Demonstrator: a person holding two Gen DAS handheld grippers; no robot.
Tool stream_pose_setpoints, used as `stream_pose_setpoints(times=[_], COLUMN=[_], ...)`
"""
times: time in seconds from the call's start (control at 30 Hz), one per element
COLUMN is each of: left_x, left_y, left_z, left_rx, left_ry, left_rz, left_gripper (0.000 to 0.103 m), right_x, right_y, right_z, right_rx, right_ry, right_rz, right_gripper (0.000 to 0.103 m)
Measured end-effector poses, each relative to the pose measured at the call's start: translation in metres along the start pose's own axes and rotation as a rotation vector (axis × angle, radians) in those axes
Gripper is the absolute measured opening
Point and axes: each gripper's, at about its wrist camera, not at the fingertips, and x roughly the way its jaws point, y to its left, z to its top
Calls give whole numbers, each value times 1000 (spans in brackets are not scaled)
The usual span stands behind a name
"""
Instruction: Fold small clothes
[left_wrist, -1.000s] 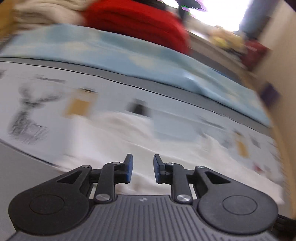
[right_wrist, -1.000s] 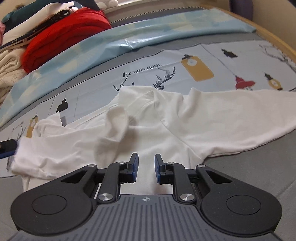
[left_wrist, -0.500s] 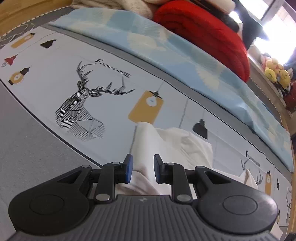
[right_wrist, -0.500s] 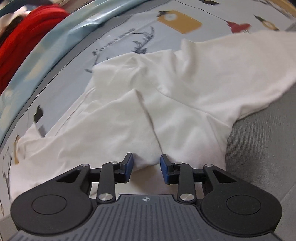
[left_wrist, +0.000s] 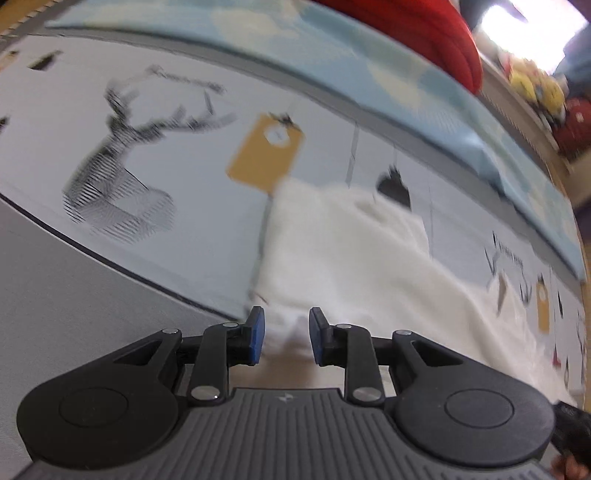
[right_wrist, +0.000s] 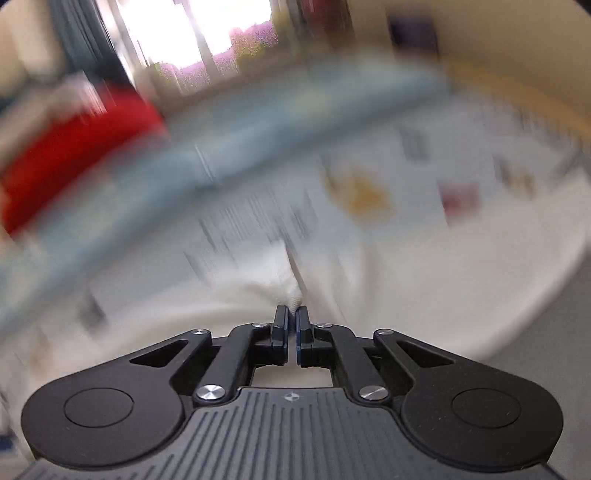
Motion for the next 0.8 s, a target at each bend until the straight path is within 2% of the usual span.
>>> stream_pose_setpoints(times=[0.03,0.07,0.13,0.17,0.23,0.3,0.37,0.47,0.5,0.53,0.57,0.6,0.63,0.67,0.7,0.77,0.8], left_x=[5,10,28,30,23,7,-5,-1,7,16,28,37,36,31,24,9,4], left_y=[-1,-1,5,12,19,8,-2,-11,-11,-9,-4,8,14,11,1,-18,-24], left_z=[-3,-6,-14,-15,-12,-8,-5,-7,-10,-13,-17,-22,-22,-21,-20,-19,-20], left_rx=[18,51,123,94,19,37,43,58,75,89,89,50,-1,-9,26,88,90], left_ry=[8,14,86,89,82,-4,-74,-74,-57,-29,18,54,53,49,16,-70,-94], left_rz=[3,28,224,238,198,194,147,59,66,110,194,231,210,215,222,212,175], left_gripper=[29,30,33,38,33,32,32,32,32,32,32,38,37,32,27,27,27], right_x=[12,17,18,13,5,4,5,7,5,1,-2,-4,-5,-3,-3,5,9], right_y=[-9,-16,-19,-16,-15,-17,-22,-27,-30,-33,-35,-37,-40,-44,-44,-44,-42], right_z=[-3,-5,-4,-1,2,8,10,14,15,15,16,17,18,17,17,15,13], right_rx=[53,108,125,97,63,80,104,127,141,154,164,173,191,222,222,238,240], right_ry=[68,95,92,64,20,15,18,8,-1,-11,-20,-27,-30,-16,-16,33,62], right_rz=[-14,-11,-5,-10,-9,11,11,2,3,9,18,26,45,80,80,129,155], right_gripper=[7,8,8,8,9,9,9,9,9,9,9,9,9,9,9,18,20])
